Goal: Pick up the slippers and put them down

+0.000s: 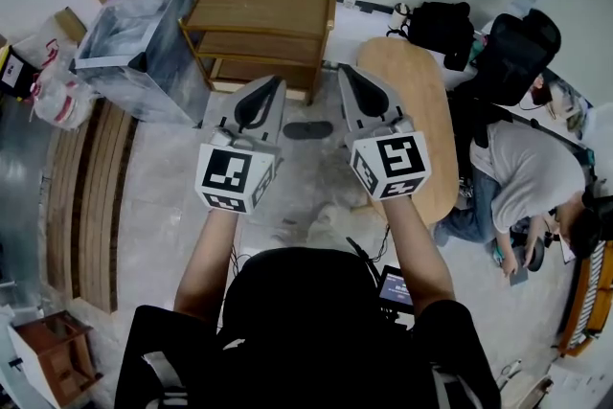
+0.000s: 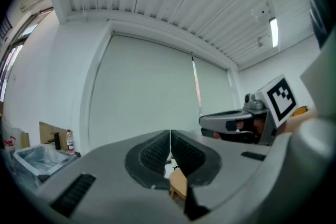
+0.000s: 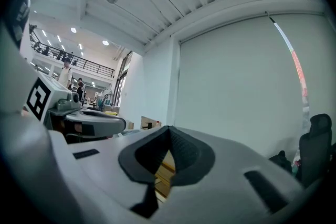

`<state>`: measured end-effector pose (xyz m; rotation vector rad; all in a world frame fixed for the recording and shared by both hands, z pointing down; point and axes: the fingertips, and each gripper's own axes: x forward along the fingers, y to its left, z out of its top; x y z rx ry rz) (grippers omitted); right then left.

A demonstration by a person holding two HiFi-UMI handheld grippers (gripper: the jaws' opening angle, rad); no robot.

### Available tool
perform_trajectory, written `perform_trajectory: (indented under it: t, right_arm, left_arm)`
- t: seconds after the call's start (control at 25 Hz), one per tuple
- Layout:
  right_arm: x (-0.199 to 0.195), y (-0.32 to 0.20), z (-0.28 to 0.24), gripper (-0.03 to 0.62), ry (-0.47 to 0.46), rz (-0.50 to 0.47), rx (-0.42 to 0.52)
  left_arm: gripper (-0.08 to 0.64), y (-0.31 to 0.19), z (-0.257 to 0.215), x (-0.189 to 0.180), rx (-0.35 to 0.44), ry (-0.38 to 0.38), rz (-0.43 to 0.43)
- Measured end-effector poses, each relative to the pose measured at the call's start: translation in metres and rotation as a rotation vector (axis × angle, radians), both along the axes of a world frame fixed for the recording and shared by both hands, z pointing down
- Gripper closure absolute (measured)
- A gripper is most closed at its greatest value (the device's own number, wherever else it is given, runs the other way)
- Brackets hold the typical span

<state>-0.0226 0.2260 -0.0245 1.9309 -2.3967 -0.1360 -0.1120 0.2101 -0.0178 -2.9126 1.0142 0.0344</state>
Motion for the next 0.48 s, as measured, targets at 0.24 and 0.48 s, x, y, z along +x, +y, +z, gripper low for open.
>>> perform_trajectory:
  t: [0.24, 0.48]
  right_arm:
    - [-0.009, 0.012, 0.002, 0.594, 0.006, 0.014, -0.005]
    - [-0.019, 0.022, 0.003, 0.594, 0.015, 0.015, -0.004]
  left_arm:
    - [0.554, 0.01, 0.0, -0.007, 0.003, 0.005, 0.019]
    - [0.554, 0.02, 0.0, -0.013, 0.006, 0.004, 0.03]
